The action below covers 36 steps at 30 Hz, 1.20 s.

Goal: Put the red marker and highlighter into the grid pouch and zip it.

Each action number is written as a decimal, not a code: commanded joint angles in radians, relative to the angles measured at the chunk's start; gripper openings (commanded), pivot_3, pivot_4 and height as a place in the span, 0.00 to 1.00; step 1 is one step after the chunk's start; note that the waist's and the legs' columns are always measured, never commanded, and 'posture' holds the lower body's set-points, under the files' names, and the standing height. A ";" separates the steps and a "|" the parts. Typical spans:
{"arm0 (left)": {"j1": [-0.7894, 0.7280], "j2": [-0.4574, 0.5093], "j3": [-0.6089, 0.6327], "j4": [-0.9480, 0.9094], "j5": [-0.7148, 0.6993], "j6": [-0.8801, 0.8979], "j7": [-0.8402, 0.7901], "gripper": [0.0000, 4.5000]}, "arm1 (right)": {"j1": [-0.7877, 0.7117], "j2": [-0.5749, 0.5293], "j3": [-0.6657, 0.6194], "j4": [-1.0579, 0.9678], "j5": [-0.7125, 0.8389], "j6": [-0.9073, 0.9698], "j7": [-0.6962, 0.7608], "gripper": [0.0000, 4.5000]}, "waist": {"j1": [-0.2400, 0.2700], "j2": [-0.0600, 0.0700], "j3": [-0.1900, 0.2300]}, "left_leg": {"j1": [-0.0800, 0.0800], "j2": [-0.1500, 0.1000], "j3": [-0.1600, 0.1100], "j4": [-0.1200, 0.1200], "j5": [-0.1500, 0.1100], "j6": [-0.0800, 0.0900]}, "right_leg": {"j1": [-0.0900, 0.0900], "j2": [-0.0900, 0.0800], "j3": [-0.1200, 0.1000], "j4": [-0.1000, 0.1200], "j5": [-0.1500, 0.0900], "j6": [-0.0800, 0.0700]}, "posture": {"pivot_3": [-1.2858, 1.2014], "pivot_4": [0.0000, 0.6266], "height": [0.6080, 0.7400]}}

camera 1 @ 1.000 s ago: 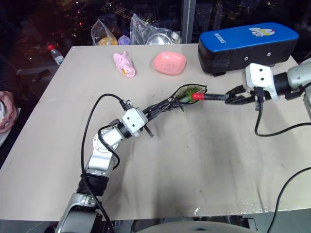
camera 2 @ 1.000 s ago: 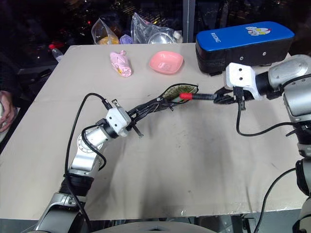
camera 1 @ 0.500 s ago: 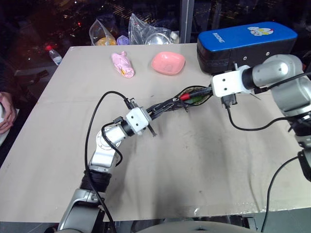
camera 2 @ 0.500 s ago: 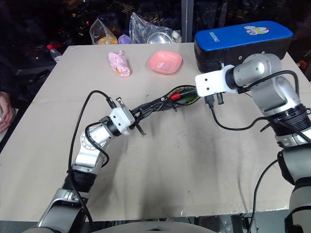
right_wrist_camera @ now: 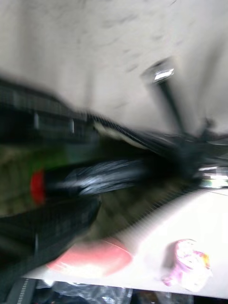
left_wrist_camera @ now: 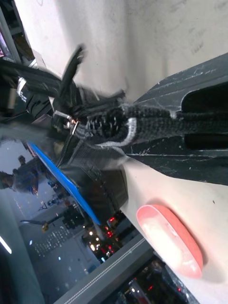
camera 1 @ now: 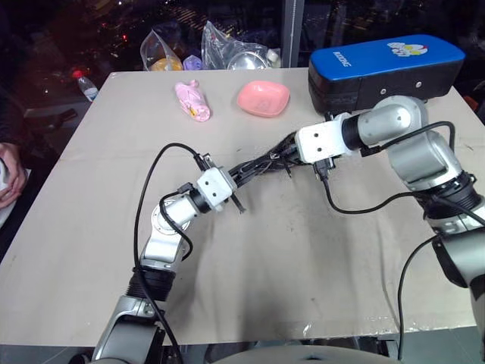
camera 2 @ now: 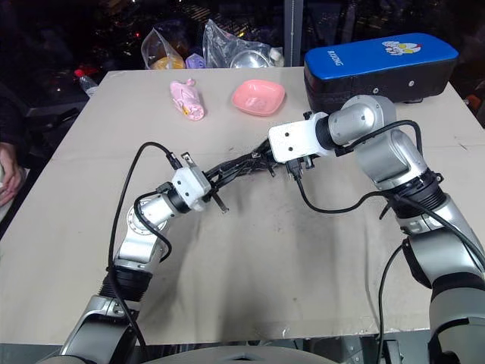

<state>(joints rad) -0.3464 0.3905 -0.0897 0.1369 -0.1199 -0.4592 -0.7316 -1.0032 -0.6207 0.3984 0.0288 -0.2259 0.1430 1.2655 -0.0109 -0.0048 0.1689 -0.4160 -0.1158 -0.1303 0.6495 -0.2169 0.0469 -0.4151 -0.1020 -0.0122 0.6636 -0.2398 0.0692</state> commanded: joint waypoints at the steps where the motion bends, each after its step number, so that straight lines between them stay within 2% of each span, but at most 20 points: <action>1: -0.003 -0.005 0.003 -0.046 -0.006 0.002 0.015 0.00 | -0.015 -0.040 -0.094 -0.028 0.057 0.070 0.001 0.70 | 0.000 0.000 0.000 | 0.000 0.000 0.000 0.000 0.000 0.000 | 0.000 0.000 0.000 0.000 0.000 0.000 | 0.52 0.24 0.96; 6: -0.002 -0.007 0.004 -0.047 -0.010 0.008 0.013 0.00 | -0.011 -0.057 -0.206 -0.101 0.217 0.338 0.022 0.70 | 0.002 0.000 0.000 | 0.000 0.000 0.000 0.000 0.000 0.000 | 0.000 -0.001 0.000 0.000 0.000 0.000 | 0.52 0.24 0.96; 9: -0.003 -0.010 0.000 -0.046 -0.010 0.013 0.014 0.00 | 0.001 0.008 -0.303 -0.247 0.435 0.708 -0.001 0.70 | -0.005 0.000 0.000 | 0.000 0.001 0.000 -0.001 0.000 0.000 | 0.000 -0.001 0.001 0.000 0.000 0.000 | 0.52 0.24 0.96; 11: -0.003 -0.013 0.000 -0.047 -0.012 0.018 0.015 0.00 | 0.041 0.027 -0.310 -0.336 0.499 0.804 -0.030 0.70 | -0.003 0.000 0.000 | 0.000 0.001 0.000 -0.001 0.000 0.000 | -0.001 0.000 0.001 0.000 0.000 -0.001 | 0.52 0.24 0.96; 17: -0.009 -0.020 -0.001 -0.046 -0.010 0.025 0.018 0.00 | 0.118 0.128 -0.305 -0.390 0.526 0.973 -0.269 0.70 | 0.004 0.000 0.000 | 0.000 -0.001 -0.001 0.000 -0.001 0.001 | 0.000 -0.002 0.000 0.000 0.000 0.000 | 0.52 0.24 0.96; 22: -0.008 -0.018 0.002 -0.050 -0.010 0.026 0.017 0.00 | 0.164 0.169 -0.268 -0.375 0.519 0.945 -0.379 0.70 | 0.003 0.000 0.000 | 0.000 -0.001 -0.001 0.000 0.000 0.000 | 0.000 -0.002 -0.001 0.000 0.000 0.000 | 0.52 0.24 0.96; 26: -0.003 -0.015 0.004 -0.055 -0.009 0.027 0.019 0.00 | 0.167 0.178 -0.258 -0.375 0.543 0.937 -0.412 0.70 | 0.000 0.000 0.000 | 0.000 -0.001 -0.001 0.000 0.000 0.000 | 0.000 -0.001 0.000 0.000 0.000 0.000 | 0.52 0.24 0.96; 27: -0.002 -0.015 0.005 -0.055 -0.008 0.027 0.019 0.00 | 0.166 0.178 -0.254 -0.375 0.548 0.934 -0.418 0.58 | 0.000 0.000 0.000 | 0.000 -0.001 -0.001 0.000 0.000 0.000 | 0.000 -0.001 -0.001 0.000 0.000 0.000 | 0.52 0.24 0.96; 28: -0.001 -0.015 0.005 -0.055 -0.008 0.027 0.020 0.00 | 0.166 0.177 -0.251 -0.374 0.552 0.932 -0.422 0.52 | 0.000 0.000 0.000 | 0.000 -0.001 -0.001 0.000 0.000 0.000 | 0.000 -0.001 -0.001 0.000 0.000 0.000 | 0.52 0.24 0.96; 31: -0.001 -0.015 0.005 -0.054 -0.005 0.026 0.023 0.00 | 0.168 0.175 -0.242 -0.376 0.565 0.929 -0.435 0.24 | -0.001 0.000 0.000 | 0.000 -0.001 -0.001 0.000 0.000 0.000 | 0.000 -0.001 -0.001 0.000 0.000 0.000 | 0.52 0.24 0.96; 33: -0.004 -0.016 0.004 -0.052 -0.004 0.023 0.025 0.00 | 0.165 0.172 -0.237 -0.375 0.572 0.926 -0.441 0.01 | -0.001 0.000 0.000 | 0.000 -0.001 -0.001 0.000 0.000 0.000 | 0.000 -0.001 -0.001 0.000 0.000 0.000 | 0.52 0.24 0.96; 36: -0.008 -0.018 0.002 -0.050 -0.002 0.020 0.027 0.00 | 0.165 0.151 -0.217 -0.375 0.568 0.912 -0.440 0.01 | 0.000 0.000 0.000 | 0.000 -0.001 -0.001 0.000 0.000 0.000 | 0.000 -0.001 -0.001 0.000 0.000 0.000 | 0.52 0.24 0.96</action>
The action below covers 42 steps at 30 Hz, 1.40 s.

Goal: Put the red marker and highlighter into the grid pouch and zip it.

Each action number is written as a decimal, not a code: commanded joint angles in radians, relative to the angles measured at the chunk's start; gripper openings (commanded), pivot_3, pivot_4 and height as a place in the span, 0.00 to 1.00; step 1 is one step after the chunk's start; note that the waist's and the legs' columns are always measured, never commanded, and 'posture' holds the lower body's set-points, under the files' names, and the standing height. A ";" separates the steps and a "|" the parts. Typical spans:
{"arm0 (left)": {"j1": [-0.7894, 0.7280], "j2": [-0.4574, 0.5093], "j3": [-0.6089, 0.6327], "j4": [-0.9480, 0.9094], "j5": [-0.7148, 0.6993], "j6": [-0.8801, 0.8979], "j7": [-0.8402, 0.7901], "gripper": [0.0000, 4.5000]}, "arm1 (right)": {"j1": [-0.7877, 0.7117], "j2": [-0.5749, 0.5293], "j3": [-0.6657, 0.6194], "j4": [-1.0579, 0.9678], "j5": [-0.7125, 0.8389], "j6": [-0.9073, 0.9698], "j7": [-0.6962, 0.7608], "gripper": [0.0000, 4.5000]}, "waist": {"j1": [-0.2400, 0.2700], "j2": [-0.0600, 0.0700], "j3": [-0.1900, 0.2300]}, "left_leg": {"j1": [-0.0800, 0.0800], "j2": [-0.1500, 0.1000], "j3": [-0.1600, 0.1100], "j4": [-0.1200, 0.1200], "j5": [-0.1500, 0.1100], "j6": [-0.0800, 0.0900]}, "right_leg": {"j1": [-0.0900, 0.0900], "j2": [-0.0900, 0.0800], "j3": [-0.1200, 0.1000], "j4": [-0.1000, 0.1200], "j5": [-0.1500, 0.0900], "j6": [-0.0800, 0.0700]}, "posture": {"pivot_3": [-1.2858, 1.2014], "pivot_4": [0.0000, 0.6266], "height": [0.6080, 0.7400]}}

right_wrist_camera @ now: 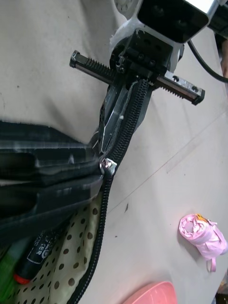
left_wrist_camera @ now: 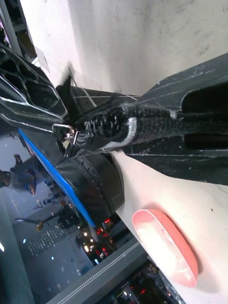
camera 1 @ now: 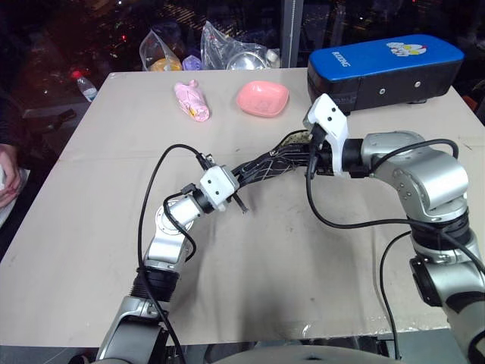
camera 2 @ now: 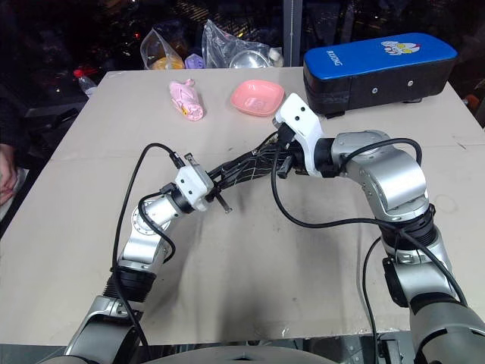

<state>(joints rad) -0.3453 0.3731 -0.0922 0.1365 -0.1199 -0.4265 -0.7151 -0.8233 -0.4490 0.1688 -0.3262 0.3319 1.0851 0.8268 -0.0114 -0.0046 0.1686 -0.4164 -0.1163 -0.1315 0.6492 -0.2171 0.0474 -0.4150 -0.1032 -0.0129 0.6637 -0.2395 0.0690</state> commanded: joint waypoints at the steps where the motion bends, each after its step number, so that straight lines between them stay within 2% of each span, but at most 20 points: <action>1: -0.010 0.000 0.004 -0.049 -0.002 -0.014 0.010 0.00 | -0.013 -0.026 0.017 -0.020 0.011 -0.033 -0.002 0.01 | 0.000 0.000 0.000 | 0.000 0.000 0.000 0.000 0.000 0.000 | 0.000 0.000 0.000 0.000 0.000 0.000 | 0.52 0.24 0.96; 7: -0.009 0.006 0.009 -0.045 -0.005 -0.017 0.006 0.00 | -0.026 -0.061 -0.005 -0.016 0.028 -0.042 -0.004 0.01 | 0.000 0.000 0.000 | 0.000 0.000 0.000 0.000 0.000 0.000 | 0.000 0.000 0.000 0.000 0.000 0.000 | 0.52 0.24 0.96; 13: -0.001 0.010 0.012 -0.049 -0.005 -0.015 0.008 0.00 | -0.062 -0.155 -0.046 -0.001 0.041 -0.046 0.007 0.01 | 0.001 0.000 0.000 | 0.000 0.000 0.000 0.000 0.000 0.000 | 0.000 0.000 0.000 0.000 0.000 0.000 | 0.52 0.24 0.96; 19: 0.001 0.005 0.009 -0.047 -0.004 -0.016 0.008 0.00 | -0.037 -0.273 -0.047 0.066 0.005 -0.113 0.018 0.01 | 0.002 0.000 0.000 | 0.000 0.000 0.000 0.000 0.000 0.001 | 0.000 0.000 0.000 -0.001 0.000 0.000 | 0.52 0.24 0.96; 27: 0.004 0.007 0.010 -0.047 -0.004 -0.017 0.008 0.00 | -0.025 -0.362 -0.055 0.177 -0.062 -0.165 -0.045 0.01 | 0.001 0.000 0.000 | 0.000 0.000 0.000 0.000 0.000 0.000 | 0.000 0.000 0.000 -0.001 0.000 0.000 | 0.52 0.24 0.96; 34: 0.007 0.012 0.011 -0.048 -0.005 -0.014 0.013 0.00 | -0.040 -0.375 -0.060 0.254 -0.100 -0.199 -0.097 0.01 | 0.001 0.000 0.000 | 0.000 0.000 0.001 -0.001 0.000 0.000 | 0.000 0.000 0.000 -0.001 0.000 0.000 | 0.52 0.24 0.96; 38: 0.001 0.019 0.017 -0.039 -0.003 -0.006 0.023 0.00 | -0.023 -0.335 -0.092 0.191 0.003 -0.193 -0.033 0.01 | 0.001 0.000 0.000 | 0.000 0.000 0.001 -0.001 0.000 0.000 | 0.000 0.000 0.000 -0.001 0.000 0.000 | 0.52 0.24 0.96; 39: 0.005 0.031 0.014 -0.045 -0.017 0.010 0.003 0.00 | -0.015 -0.334 -0.098 0.188 0.011 -0.193 -0.026 0.06 | 0.001 0.000 0.000 | 0.000 0.000 0.000 -0.001 0.000 0.000 | 0.000 0.000 0.000 -0.001 0.000 0.000 | 0.52 0.24 0.96; 40: 0.009 0.044 0.011 -0.047 -0.017 0.012 -0.011 0.07 | -0.008 -0.333 -0.105 0.184 0.020 -0.195 -0.021 0.13 | 0.001 0.000 0.000 | 0.000 0.000 0.000 -0.001 0.000 0.000 | 0.000 0.000 0.000 -0.001 0.000 0.000 | 0.52 0.24 0.96; 41: 0.012 0.056 0.009 -0.045 -0.015 0.012 -0.020 0.14 | -0.002 -0.330 -0.112 0.180 0.028 -0.192 -0.022 0.14 | 0.002 0.000 0.000 | 0.000 0.000 0.000 -0.001 0.000 0.000 | 0.000 0.000 0.000 -0.001 0.000 0.000 | 0.52 0.24 0.96; 42: 0.013 0.063 0.013 -0.042 -0.019 0.015 -0.025 0.21 | 0.007 -0.326 -0.120 0.171 0.035 -0.191 -0.023 0.27 | 0.002 0.000 0.000 | 0.000 0.000 0.000 -0.001 0.000 0.001 | 0.000 0.000 0.000 -0.001 0.000 0.000 | 0.52 0.24 0.96</action>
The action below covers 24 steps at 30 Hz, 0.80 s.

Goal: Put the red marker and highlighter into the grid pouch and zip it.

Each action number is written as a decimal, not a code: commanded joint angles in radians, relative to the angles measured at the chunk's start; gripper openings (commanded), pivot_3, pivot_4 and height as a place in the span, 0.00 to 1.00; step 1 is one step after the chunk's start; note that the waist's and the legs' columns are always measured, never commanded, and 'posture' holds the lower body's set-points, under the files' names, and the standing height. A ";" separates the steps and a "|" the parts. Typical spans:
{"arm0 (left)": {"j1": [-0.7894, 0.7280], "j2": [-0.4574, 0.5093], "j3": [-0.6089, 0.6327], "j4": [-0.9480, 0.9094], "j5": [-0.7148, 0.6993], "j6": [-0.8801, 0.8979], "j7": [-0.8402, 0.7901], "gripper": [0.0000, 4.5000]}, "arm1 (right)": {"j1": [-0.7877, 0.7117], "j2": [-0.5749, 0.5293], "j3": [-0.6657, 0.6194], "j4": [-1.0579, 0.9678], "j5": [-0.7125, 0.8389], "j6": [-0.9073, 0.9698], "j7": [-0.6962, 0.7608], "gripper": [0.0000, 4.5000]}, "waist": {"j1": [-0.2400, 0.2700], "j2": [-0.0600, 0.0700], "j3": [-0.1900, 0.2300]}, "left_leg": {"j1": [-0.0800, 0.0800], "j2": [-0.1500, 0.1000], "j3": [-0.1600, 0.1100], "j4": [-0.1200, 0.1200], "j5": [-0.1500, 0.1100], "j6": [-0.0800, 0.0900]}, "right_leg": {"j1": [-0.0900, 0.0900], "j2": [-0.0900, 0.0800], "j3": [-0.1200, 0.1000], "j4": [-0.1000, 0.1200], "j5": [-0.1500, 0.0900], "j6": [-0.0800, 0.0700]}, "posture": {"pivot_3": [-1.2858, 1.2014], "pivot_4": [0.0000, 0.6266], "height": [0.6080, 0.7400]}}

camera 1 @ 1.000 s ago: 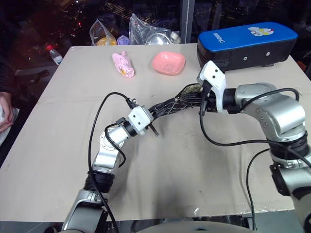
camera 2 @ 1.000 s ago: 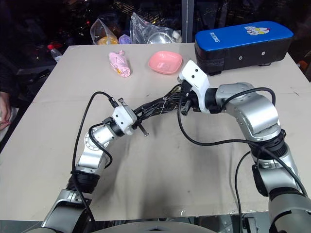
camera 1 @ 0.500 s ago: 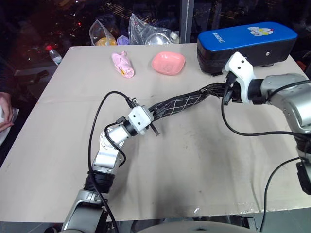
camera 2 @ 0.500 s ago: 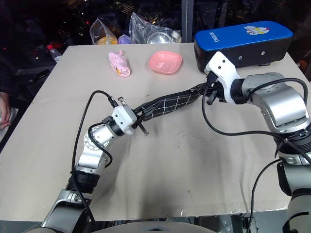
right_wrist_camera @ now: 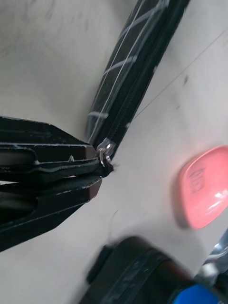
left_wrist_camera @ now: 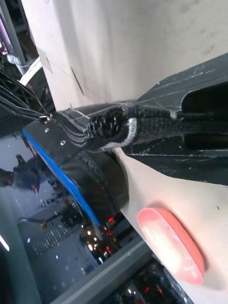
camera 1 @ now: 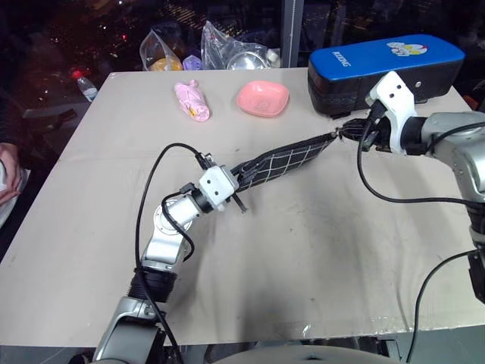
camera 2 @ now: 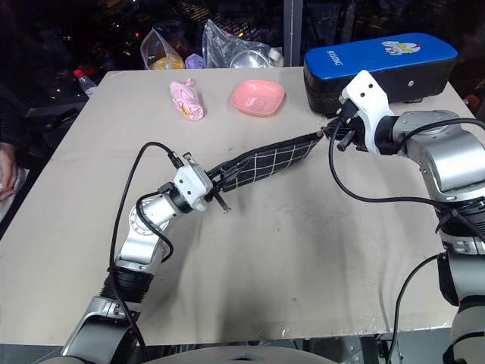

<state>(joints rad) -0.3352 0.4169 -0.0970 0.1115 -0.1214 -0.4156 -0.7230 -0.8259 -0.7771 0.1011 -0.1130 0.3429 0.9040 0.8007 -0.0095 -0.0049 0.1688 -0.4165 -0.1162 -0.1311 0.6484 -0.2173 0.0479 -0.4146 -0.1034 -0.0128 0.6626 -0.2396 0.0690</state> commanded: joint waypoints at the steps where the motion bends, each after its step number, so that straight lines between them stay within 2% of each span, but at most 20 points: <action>1: 0.003 0.024 0.026 -0.013 -0.019 0.003 -0.013 0.33 | 0.018 0.005 -0.059 -0.050 0.033 -0.008 0.004 0.38 | 0.000 0.000 0.000 | 0.000 0.000 0.000 0.000 0.000 0.000 | 0.000 0.000 0.000 0.000 0.000 0.000 | 0.52 0.24 0.96; 2: 0.002 0.026 0.038 -0.011 -0.023 0.004 -0.004 0.38 | 0.032 0.006 -0.068 -0.059 0.045 -0.005 0.011 0.43 | 0.001 0.000 0.000 | 0.000 0.000 0.000 0.000 0.000 0.000 | 0.000 0.000 0.000 0.000 0.000 0.000 | 0.52 0.24 0.96; 3: 0.002 0.027 0.052 -0.011 -0.026 0.003 0.007 0.52 | 0.049 0.005 -0.079 -0.067 0.057 -0.012 0.021 0.46 | 0.001 0.000 0.000 | 0.000 0.000 0.000 0.000 -0.001 0.001 | 0.000 0.000 0.000 0.000 0.000 0.000 | 0.52 0.24 0.96; 4: 0.004 0.028 0.064 -0.016 -0.030 0.005 0.015 0.60 | 0.070 0.006 -0.094 -0.073 0.073 -0.029 0.037 0.46 | 0.001 0.000 0.000 | 0.000 0.000 0.000 0.000 -0.001 0.001 | 0.000 0.000 0.000 0.000 0.000 0.000 | 0.52 0.24 0.96; 7: 0.068 0.055 0.094 -0.088 -0.104 0.060 -0.022 0.97 | 0.180 -0.012 -0.154 -0.079 0.121 -0.087 0.107 0.46 | 0.002 0.000 0.000 | 0.000 0.000 -0.001 0.000 -0.001 0.001 | 0.000 0.000 0.000 0.000 0.000 0.000 | 0.52 0.24 0.96; 11: 0.218 0.122 0.125 -0.216 -0.227 0.208 -0.089 0.99 | 0.354 -0.002 -0.237 -0.036 0.134 -0.282 0.191 0.46 | -0.001 0.000 0.000 | 0.000 0.000 0.000 -0.001 -0.001 0.001 | 0.000 0.000 0.000 -0.002 0.000 0.000 | 0.52 0.24 0.96; 14: 0.342 0.197 0.136 -0.291 -0.285 0.327 -0.145 0.99 | 0.467 -0.017 -0.275 0.016 0.147 -0.360 0.262 0.46 | -0.001 0.000 0.000 | 0.001 0.000 0.000 -0.001 -0.003 0.004 | 0.001 0.000 0.001 -0.001 0.000 0.000 | 0.52 0.24 0.96; 17: 0.458 0.245 0.171 -0.338 -0.334 0.470 -0.131 0.99 | 0.546 -0.020 -0.297 0.144 0.126 -0.497 0.340 0.46 | 0.000 0.001 0.000 | 0.002 0.002 0.000 -0.001 -0.003 0.004 | 0.002 0.001 0.001 -0.001 0.000 0.000 | 0.52 0.24 0.96; 20: 0.540 0.239 0.222 -0.373 -0.364 0.546 -0.091 0.99 | 0.579 -0.021 -0.295 0.301 0.092 -0.660 0.429 0.46 | 0.000 0.001 0.000 | 0.002 0.002 0.001 0.000 -0.003 0.004 | 0.002 0.001 0.001 -0.001 -0.001 0.000 | 0.52 0.24 0.96; 24: 0.580 0.220 0.250 -0.416 -0.374 0.637 -0.031 0.99 | 0.550 0.004 -0.292 0.512 0.048 -0.912 0.513 0.46 | 0.001 0.001 0.000 | 0.003 0.002 0.001 0.000 -0.003 0.004 | 0.002 0.001 0.001 -0.001 -0.001 0.000 | 0.52 0.24 0.96</action>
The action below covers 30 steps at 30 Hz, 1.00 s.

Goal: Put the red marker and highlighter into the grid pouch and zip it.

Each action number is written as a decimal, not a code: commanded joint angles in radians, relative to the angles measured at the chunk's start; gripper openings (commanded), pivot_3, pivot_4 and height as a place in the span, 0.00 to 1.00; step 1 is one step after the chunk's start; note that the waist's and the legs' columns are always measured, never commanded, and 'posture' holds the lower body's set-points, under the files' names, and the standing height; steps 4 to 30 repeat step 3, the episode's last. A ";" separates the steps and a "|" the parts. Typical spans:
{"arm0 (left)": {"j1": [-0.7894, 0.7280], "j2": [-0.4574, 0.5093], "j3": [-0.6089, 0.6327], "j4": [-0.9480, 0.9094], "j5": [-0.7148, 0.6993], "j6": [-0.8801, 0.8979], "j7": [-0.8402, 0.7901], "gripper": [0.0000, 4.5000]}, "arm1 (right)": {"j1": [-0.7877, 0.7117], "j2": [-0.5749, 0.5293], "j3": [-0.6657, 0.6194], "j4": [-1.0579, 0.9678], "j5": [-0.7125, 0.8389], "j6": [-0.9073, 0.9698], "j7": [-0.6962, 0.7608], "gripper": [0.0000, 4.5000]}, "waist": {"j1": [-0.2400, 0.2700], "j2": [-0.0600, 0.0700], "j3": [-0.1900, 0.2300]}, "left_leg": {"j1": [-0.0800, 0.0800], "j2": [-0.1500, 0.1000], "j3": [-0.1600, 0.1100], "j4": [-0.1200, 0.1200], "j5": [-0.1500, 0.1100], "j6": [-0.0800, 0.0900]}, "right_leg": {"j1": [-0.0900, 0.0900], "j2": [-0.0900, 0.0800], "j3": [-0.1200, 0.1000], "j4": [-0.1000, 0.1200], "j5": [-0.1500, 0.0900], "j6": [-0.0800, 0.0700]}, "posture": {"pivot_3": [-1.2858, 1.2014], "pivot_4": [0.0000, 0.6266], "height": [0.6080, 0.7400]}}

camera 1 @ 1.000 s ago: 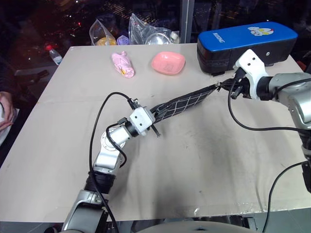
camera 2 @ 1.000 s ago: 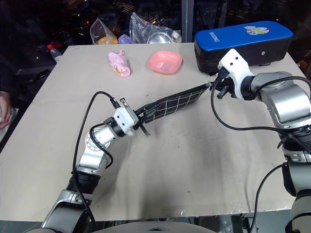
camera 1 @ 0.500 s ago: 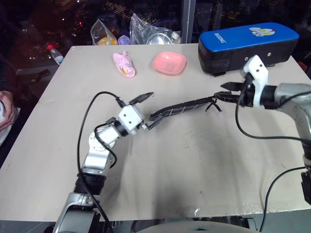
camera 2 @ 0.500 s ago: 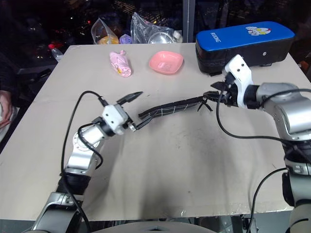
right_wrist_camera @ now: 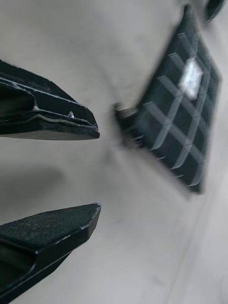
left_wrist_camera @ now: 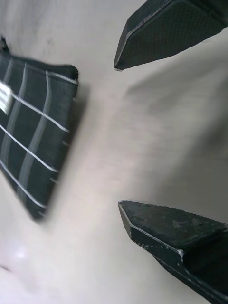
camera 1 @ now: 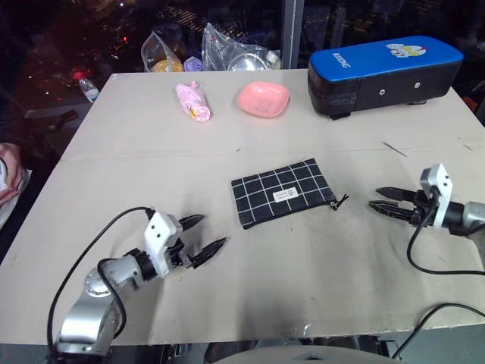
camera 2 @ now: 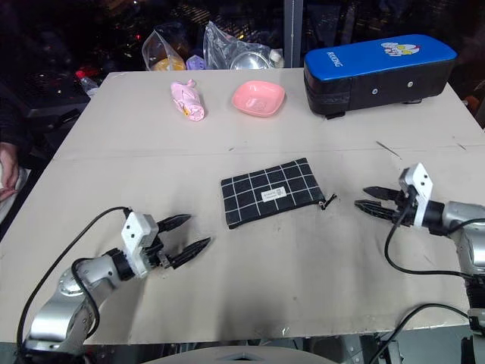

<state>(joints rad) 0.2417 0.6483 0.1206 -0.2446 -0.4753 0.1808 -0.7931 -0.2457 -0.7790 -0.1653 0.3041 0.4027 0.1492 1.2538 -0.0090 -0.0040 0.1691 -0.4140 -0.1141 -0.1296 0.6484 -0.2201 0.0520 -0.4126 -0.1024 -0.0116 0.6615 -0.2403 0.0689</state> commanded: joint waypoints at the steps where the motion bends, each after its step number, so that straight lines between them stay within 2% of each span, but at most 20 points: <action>1: 0.003 -0.018 0.034 -0.065 -0.015 0.052 0.052 0.99 | -0.041 0.009 -0.023 0.137 -0.016 -0.188 0.077 0.46 | 0.001 0.000 0.000 | 0.000 0.000 0.000 0.000 0.000 0.000 | 0.000 0.000 0.000 0.000 0.000 0.000 | 0.52 0.24 0.96; 3: -0.003 -0.023 0.027 -0.073 0.003 0.058 0.060 0.99 | -0.063 0.006 -0.008 0.208 -0.037 -0.245 0.101 0.46 | 0.001 0.000 0.000 | 0.000 0.000 0.000 0.000 0.000 0.000 | 0.000 0.000 0.000 0.000 0.000 0.000 | 0.52 0.24 0.96; 30: -0.003 -0.023 0.027 -0.073 0.003 0.058 0.060 0.99 | -0.063 0.006 -0.008 0.208 -0.037 -0.245 0.101 0.46 | 0.001 0.000 0.000 | 0.000 0.000 0.000 0.000 0.000 0.000 | 0.000 0.000 0.000 0.000 0.000 0.000 | 0.52 0.24 0.96</action>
